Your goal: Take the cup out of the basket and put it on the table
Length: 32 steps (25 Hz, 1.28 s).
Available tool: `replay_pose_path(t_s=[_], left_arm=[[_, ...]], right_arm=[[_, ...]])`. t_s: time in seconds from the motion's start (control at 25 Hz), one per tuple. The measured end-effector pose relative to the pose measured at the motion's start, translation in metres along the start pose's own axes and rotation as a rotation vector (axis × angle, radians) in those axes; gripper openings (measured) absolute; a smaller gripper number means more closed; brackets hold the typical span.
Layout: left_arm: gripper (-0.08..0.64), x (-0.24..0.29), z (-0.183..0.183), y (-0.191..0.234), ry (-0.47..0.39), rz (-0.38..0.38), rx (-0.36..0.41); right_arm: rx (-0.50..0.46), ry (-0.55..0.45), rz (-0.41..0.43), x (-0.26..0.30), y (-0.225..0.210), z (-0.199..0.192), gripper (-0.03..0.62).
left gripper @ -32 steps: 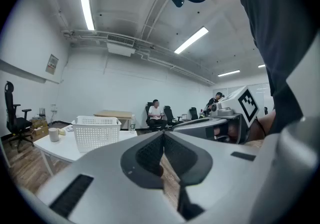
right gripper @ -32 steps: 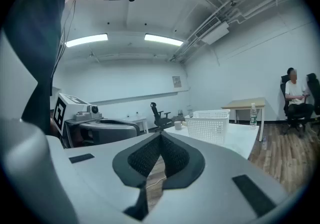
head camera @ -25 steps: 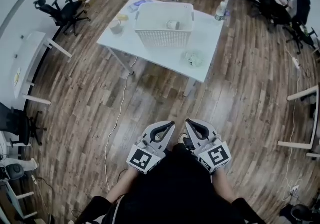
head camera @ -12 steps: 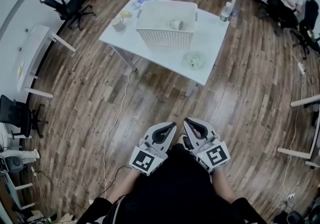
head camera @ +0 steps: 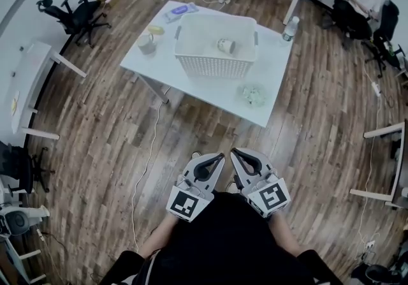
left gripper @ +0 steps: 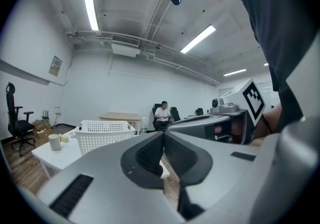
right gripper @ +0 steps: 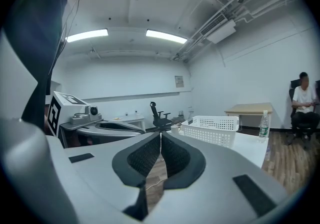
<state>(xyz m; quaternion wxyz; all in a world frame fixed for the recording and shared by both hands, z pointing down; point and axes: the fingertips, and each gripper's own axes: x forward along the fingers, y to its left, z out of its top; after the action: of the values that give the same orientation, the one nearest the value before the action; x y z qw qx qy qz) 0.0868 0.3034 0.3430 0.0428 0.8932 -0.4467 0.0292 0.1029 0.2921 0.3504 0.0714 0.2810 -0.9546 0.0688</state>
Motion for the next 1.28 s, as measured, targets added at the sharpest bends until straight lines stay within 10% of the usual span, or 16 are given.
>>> replay_pose_path(t_s=[0.44,0.88,1.12,1.28], left_arm=[[0.009,0.007,0.022,0.147,-0.017,-0.063,0.090],[0.009,0.037,-0.005,0.203,0.063,-0.089,-0.021],[0.009,0.077,0.005,0.210,0.137,-0.070,0.221],[0.009,0.111,0.014,0.220,0.137,-0.062,0.209]], right_arm=[[0.022,0.012,-0.135,0.115,-0.028,0.031,0.026],[0.090,0.067,-0.151,0.148,-0.049,0.027,0.026],[0.103,0.040,-0.129,0.162,-0.093,0.025,0.026],[0.082,-0.021,-0.120,0.172,-0.134,0.044,0.026]])
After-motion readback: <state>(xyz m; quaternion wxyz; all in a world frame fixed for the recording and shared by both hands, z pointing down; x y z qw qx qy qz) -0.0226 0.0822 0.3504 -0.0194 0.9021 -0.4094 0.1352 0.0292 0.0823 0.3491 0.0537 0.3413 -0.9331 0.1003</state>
